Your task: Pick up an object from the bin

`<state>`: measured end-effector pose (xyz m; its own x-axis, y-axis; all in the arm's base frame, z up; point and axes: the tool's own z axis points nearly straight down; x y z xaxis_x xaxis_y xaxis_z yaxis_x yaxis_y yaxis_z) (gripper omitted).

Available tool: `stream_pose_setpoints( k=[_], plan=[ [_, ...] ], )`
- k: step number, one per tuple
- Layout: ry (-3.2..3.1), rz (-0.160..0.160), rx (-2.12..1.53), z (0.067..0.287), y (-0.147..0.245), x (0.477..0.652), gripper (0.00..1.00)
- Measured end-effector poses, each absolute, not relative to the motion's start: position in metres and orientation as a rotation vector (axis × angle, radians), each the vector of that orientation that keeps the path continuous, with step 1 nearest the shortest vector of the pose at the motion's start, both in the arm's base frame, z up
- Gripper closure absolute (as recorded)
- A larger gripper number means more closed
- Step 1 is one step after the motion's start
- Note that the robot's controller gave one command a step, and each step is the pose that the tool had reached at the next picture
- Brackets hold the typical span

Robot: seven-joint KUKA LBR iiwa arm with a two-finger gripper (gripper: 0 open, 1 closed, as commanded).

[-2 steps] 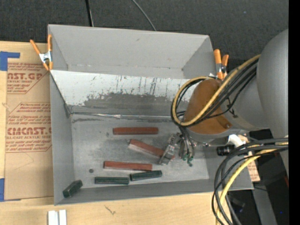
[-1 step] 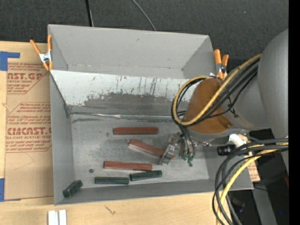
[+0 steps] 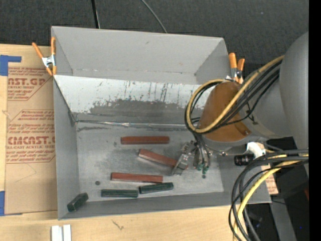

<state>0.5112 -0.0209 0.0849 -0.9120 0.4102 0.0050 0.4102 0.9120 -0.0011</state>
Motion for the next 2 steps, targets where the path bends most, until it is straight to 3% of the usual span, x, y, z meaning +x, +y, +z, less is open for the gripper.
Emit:
stream_pose_setpoints(
  k=[2],
  plan=[
    [-3.069, 0.000, -0.658, 0.110, -0.021, 0.512, 1.00]
  ],
)
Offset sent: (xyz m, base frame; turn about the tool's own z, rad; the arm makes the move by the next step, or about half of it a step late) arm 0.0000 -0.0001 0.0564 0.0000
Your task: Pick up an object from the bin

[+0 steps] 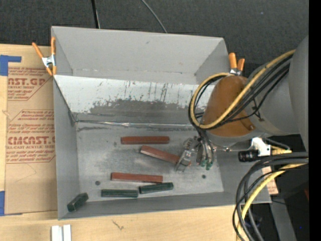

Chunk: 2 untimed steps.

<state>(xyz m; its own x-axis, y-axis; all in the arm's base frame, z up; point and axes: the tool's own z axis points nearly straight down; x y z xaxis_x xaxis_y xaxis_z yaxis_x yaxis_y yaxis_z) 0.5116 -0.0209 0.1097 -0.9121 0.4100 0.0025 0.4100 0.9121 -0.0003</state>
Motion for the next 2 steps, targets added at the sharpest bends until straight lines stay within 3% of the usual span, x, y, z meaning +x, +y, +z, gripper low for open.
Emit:
stream_pose_setpoints(
  k=[2],
  plan=[
    [-3.074, -0.002, -0.659, 0.1271, -0.0207, 0.5124, 1.00]
  ],
)
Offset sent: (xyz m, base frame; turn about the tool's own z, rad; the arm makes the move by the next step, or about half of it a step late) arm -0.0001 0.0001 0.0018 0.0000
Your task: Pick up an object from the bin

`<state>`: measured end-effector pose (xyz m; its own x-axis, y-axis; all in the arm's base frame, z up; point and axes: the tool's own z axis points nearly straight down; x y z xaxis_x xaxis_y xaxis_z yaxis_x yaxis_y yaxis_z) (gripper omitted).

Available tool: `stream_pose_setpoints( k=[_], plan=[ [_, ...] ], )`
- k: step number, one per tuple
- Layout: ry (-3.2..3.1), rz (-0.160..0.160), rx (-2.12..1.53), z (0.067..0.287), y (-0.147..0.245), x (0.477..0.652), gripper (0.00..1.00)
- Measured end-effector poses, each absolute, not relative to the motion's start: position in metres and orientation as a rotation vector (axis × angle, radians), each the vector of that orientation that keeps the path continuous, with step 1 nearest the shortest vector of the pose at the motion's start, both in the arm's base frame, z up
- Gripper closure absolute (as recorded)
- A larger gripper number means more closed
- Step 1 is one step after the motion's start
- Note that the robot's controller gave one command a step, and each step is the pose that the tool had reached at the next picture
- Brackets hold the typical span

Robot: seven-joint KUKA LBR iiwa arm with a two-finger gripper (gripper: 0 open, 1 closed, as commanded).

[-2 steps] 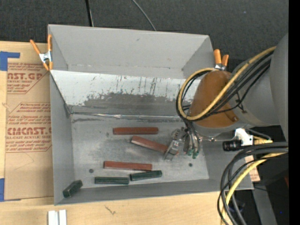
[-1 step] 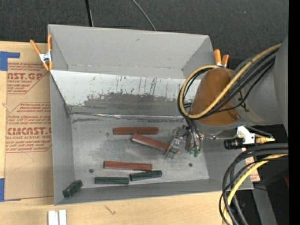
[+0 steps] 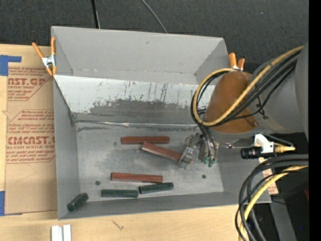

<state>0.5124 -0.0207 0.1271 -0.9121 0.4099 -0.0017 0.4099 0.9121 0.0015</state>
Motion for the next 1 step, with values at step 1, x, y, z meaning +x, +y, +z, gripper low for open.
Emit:
stream_pose_setpoints(
  k=[1],
  plan=[
    [3.071, 0.002, 0.658, 0.1302, -0.0206, 0.5123, 1.00]
  ],
)
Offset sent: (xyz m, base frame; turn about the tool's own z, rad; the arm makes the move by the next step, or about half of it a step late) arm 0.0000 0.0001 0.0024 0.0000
